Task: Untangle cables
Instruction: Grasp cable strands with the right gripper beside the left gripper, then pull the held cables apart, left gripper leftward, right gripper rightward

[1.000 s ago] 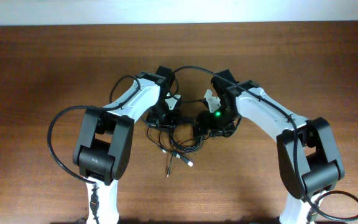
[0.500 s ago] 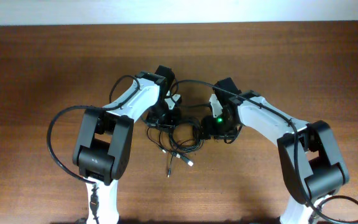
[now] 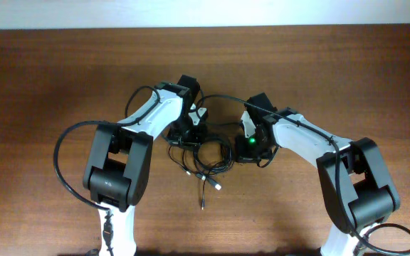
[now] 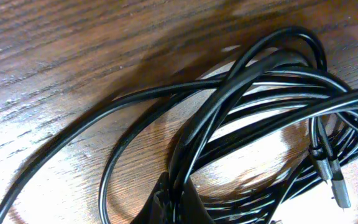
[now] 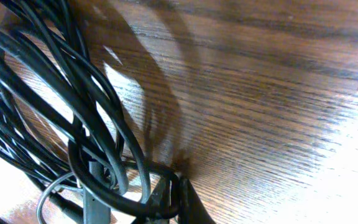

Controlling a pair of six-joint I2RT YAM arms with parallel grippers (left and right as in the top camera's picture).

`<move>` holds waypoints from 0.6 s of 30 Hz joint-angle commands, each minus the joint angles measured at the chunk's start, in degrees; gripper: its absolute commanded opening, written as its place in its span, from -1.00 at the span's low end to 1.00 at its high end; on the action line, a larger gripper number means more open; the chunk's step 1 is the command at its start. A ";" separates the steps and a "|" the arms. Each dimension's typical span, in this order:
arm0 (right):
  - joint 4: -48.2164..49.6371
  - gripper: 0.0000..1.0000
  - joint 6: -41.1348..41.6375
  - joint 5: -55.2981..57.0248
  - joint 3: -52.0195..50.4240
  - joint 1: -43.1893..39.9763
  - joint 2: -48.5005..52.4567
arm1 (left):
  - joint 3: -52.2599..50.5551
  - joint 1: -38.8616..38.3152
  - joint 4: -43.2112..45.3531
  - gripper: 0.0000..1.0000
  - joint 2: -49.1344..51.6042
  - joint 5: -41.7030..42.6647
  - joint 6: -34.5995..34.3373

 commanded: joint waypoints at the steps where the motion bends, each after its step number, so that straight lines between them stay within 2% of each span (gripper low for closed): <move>1: -2.10 -0.92 -0.63 -5.53 -0.46 -0.96 2.32 | -1.14 0.24 -0.59 -1.00 0.24 -1.79 0.33; 3: -6.40 -0.92 -3.21 -10.82 2.19 -3.48 2.03 | -1.14 0.24 -0.90 -1.00 0.24 -4.26 0.31; 6: -16.24 -0.92 -4.48 -0.22 5.51 -8.96 1.27 | -1.14 0.76 -2.99 -1.00 0.24 -10.25 0.28; 10: -21.09 -0.92 -4.46 8.63 5.42 -13.22 1.27 | -1.14 6.21 -4.81 -1.00 0.24 -10.10 -2.19; 11: -21.18 -0.92 -4.46 9.55 5.42 -13.75 1.27 | -1.14 7.76 -4.76 -1.00 0.24 -8.09 -2.32; 12: -21.20 -0.92 -4.37 9.66 5.42 -14.38 1.27 | -1.14 10.71 -4.31 -1.00 0.24 -2.49 -2.25; 14: -21.38 -0.91 -4.24 6.23 5.38 -14.25 1.27 | -1.18 13.11 -3.96 -1.00 0.24 1.68 -1.99; 15: -21.42 -0.74 -4.55 3.85 5.38 -14.14 1.27 | -1.22 13.49 -3.96 -1.00 0.24 2.91 -0.83; 16: -21.31 -0.41 -6.32 0.33 5.38 -13.94 1.27 | -1.33 13.53 -3.82 -1.00 0.24 5.75 1.81; 18: -21.18 -0.03 -11.47 -8.94 5.38 -13.88 1.27 | -1.38 13.31 -3.52 -1.00 0.24 14.21 7.93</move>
